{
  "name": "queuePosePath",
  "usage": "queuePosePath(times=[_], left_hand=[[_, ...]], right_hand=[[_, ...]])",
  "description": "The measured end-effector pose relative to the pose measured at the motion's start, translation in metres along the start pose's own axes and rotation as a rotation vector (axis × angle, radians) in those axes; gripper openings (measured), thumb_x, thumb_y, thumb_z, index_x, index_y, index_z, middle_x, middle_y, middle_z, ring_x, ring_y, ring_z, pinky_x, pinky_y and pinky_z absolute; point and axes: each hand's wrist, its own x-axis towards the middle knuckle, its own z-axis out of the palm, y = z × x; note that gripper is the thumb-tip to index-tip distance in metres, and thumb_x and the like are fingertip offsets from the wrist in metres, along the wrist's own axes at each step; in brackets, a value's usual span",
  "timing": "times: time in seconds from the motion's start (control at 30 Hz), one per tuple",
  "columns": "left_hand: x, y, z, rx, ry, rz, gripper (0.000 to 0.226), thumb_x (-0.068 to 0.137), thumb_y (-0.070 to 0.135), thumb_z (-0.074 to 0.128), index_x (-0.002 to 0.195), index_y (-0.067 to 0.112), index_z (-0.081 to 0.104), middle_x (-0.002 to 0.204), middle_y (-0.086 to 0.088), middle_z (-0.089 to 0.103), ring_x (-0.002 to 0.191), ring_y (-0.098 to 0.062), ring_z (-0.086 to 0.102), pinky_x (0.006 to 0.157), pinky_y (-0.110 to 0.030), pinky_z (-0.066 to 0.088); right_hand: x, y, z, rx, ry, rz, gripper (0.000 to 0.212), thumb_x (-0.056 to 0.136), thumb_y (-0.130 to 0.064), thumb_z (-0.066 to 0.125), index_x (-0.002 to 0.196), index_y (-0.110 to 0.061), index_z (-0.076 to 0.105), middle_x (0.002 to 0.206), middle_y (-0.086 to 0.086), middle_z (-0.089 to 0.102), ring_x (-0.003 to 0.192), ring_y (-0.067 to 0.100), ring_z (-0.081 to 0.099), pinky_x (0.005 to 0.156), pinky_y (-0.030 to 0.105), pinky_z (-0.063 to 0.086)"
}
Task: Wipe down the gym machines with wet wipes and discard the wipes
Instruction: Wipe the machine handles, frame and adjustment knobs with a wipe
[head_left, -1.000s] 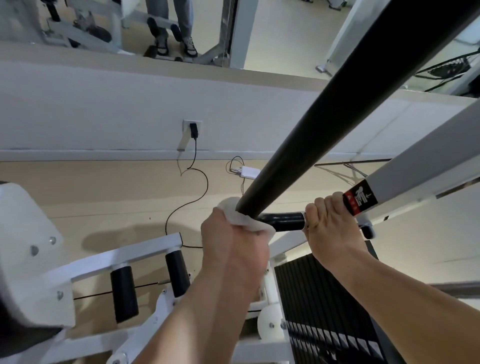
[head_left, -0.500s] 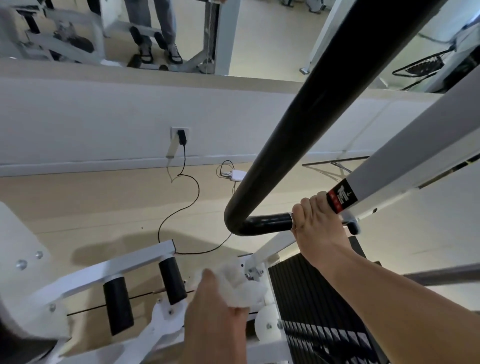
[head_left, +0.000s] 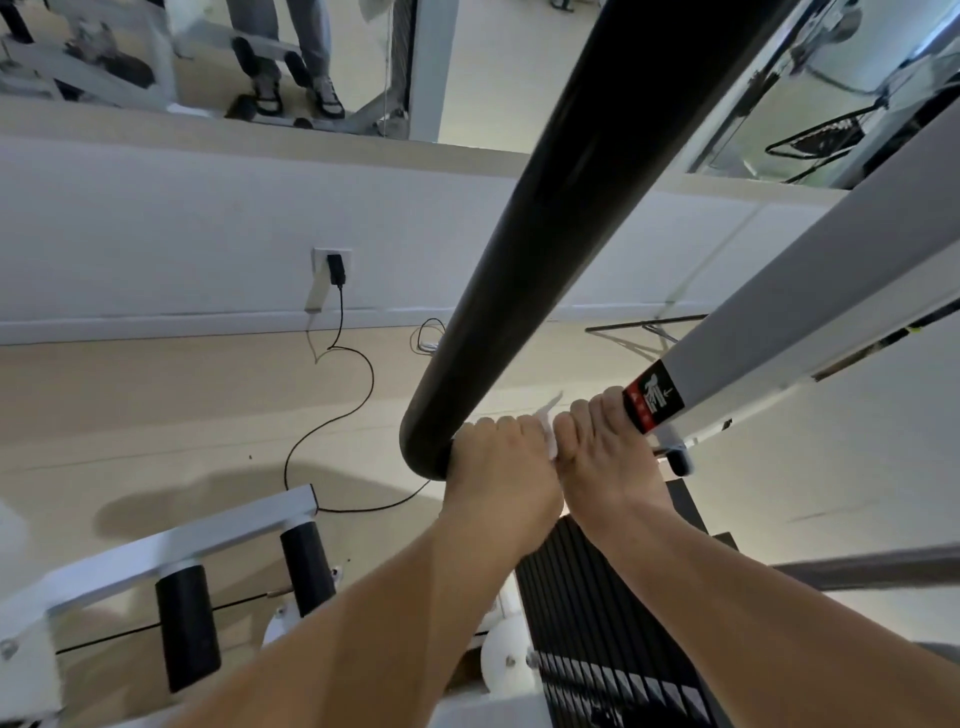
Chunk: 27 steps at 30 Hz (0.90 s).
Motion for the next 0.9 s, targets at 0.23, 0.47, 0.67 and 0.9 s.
queuePosePath(times=[0.23,0.47,0.67,0.9], left_hand=[[0.037,-0.005,-0.052,-0.211,-0.417,-0.027,0.027,0.100,0.014,0.032,0.096,0.012,0.058,0.105,-0.009,0.061,0.080,-0.019,0.055,0.066,-0.031,0.033],[-0.024,0.004,0.029,-0.071,0.177,0.038,0.057,0.105,0.026,0.034,0.158,0.006,0.026,0.154,-0.020,0.041,0.142,-0.038,0.037,0.119,-0.051,0.025],[-0.111,-0.013,0.066,-0.118,-0.208,-0.012,0.060,0.107,0.036,0.024,0.160,0.009,0.017,0.166,-0.013,0.018,0.153,-0.032,0.011,0.125,-0.046,-0.004],[-0.163,-0.039,-0.034,-1.345,-0.129,-0.626,0.042,0.108,0.041,0.037,0.109,0.012,0.067,0.088,0.004,0.061,0.084,-0.015,0.058,0.076,-0.033,0.048]], right_hand=[[0.003,0.001,0.002,-0.047,-0.003,-0.019,0.041,0.100,-0.020,0.032,0.135,0.000,0.030,0.101,0.015,0.029,0.116,0.034,0.040,0.115,0.053,0.021],[0.003,-0.001,0.003,0.039,0.024,0.032,0.048,0.097,-0.021,0.045,0.138,-0.001,0.029,0.122,0.016,0.042,0.122,0.037,0.041,0.117,0.054,0.019],[0.001,-0.005,0.000,0.098,-0.004,0.090,0.027,0.106,-0.026,0.035,0.126,-0.008,0.038,0.117,0.013,0.045,0.119,0.037,0.043,0.119,0.054,0.014],[-0.032,-0.025,-0.036,0.385,-0.233,0.252,0.074,0.102,-0.033,0.027,0.161,0.001,-0.002,0.169,0.024,0.000,0.157,0.042,-0.013,0.125,0.055,-0.015]])
